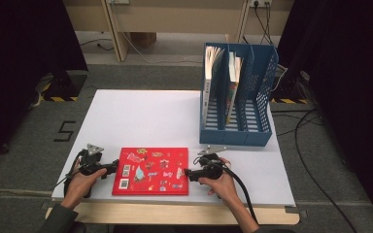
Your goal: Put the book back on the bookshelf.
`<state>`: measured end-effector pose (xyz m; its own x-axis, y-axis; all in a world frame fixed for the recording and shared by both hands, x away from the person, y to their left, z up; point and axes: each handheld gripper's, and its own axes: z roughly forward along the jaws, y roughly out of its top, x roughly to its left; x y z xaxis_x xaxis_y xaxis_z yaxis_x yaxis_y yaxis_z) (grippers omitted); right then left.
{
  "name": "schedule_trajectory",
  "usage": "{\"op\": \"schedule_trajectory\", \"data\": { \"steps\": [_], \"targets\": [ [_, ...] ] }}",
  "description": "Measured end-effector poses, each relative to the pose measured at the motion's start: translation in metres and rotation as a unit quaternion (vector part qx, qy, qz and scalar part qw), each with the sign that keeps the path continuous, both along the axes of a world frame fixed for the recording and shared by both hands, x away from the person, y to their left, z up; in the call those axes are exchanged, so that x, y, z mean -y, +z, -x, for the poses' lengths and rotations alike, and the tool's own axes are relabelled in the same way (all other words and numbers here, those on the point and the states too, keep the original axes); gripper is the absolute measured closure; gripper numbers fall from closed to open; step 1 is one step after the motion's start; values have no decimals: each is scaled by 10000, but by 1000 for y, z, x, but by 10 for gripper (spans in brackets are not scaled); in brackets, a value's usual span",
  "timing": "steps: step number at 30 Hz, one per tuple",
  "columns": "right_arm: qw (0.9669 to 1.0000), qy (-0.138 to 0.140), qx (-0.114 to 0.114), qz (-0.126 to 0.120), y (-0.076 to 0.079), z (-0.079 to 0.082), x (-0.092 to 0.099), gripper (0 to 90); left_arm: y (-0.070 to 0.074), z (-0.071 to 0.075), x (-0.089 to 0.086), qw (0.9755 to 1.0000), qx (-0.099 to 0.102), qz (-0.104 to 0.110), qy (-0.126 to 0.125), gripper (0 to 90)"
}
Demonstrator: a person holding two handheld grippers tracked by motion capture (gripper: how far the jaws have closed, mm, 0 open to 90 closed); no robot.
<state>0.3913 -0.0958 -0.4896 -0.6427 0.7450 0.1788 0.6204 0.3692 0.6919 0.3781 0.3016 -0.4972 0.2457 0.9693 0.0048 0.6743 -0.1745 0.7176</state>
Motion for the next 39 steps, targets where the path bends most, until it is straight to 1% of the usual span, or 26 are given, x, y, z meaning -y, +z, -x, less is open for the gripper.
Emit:
{"op": "schedule_trajectory", "data": {
  "steps": [2, 4, 7, 8, 9, 10, 12, 13, 14, 15, 16, 17, 19, 20, 21, 22, 23, 24, 25, 26, 30, 33, 35, 37, 39],
  "targets": [
    [10000, -31, -15, -4, 0, 3, -2, 188, 1, 1, 1, 10000, 15, 21, -92, 259],
    [10000, 69, 5, -38, 0, 6, -4, 188, 1, 2, 2, 9999, 22, 42, -149, 324],
    [9999, 158, 31, -37, -1, 9, -5, 187, 2, 4, 4, 9998, -18, 94, -180, 399],
    [9999, 86, -25, -69, -1, 10, -6, 189, 3, 5, 4, 9997, -50, 114, -191, 409],
    [9999, 100, -12, -81, -1, 10, -5, 193, 3, 6, 5, 9996, -86, 144, -225, 409],
    [9999, 138, 9, -100, -1, 10, -4, 194, 3, 7, 5, 9995, -98, 148, -252, 408],
    [9998, 111, -57, -144, -1, 11, -4, 196, 4, 10, 9, 9991, -136, 156, -370, 401],
    [9998, 166, -12, -132, -1, 11, -3, 200, 4, 11, 12, 9988, -161, 145, -444, 380],
    [9998, 151, -18, -145, -1, 11, -3, 205, 4, 12, 15, 9984, -192, 154, -517, 341],
    [9998, 110, -71, -177, -1, 11, -3, 210, 3, 13, 18, 9977, -227, 158, -615, 278],
    [9997, 139, -52, -180, -1, 11, -2, 215, 3, 14, 22, 9969, -250, 176, -725, 229],
    [9997, 120, -89, -216, -1, 11, -1, 212, 3, 16, 26, 9964, -268, 144, -796, 197],
    [9998, 58, -80, -185, 0, 10, 2, 217, 4, 17, 30, 9960, -268, 110, -847, 210],
    [9997, 40, -80, -226, 0, 9, 4, 229, 4, 17, 29, 9958, -277, 120, -861, 218],
    [9995, -18, -147, -276, 0, 9, 6, 237, 3, 17, 29, 9957, -279, 170, -862, 216],
    [9996, -21, -123, -267, 0, 9, 7, 239, 3, 17, 28, 9956, -281, 205, -872, 214],
    [9995, -36, -110, -277, 0, 9, 8, 238, 4, 17, 28, 9956, -287, 183, -875, 211],
    [9995, -90, -158, -251, 1, 9, 10, 238, 4, 17, 29, 9956, -280, 157, -877, 210],
    [9996, -96, -120, -240, 1, 9, 11, 238, 3, 17, 29, 9956, -278, 163, -876, 210],
    [9995, -138, -165, -246, 1, 10, 11, 238, 3, 17, 29, 9956, -277, 161, -876, 210],
    [9995, -142, -122, -244, 1, 11, 12, 236, 3, 18, 30, 9960, -269, 121, -848, 211],
    [9994, -160, -146, -257, 1, 11, 12, 238, 3, 18, 32, 9959, -278, 124, -855, 208],
    [9995, -164, -118, -255, 1, 10, 13, 238, 4, 20, 34, 9949, -292, 132, -952, 208],
    [9994, -209, -136, -252, 1, 10, 14, 238, 4, 21, 38, 9939, -294, 118, -1061, 197],
    [9992, -261, -161, -244, 1, 10, 16, 237, 4, 22, 40, 9932, -309, 90, -1118, 197]
  ]
}}
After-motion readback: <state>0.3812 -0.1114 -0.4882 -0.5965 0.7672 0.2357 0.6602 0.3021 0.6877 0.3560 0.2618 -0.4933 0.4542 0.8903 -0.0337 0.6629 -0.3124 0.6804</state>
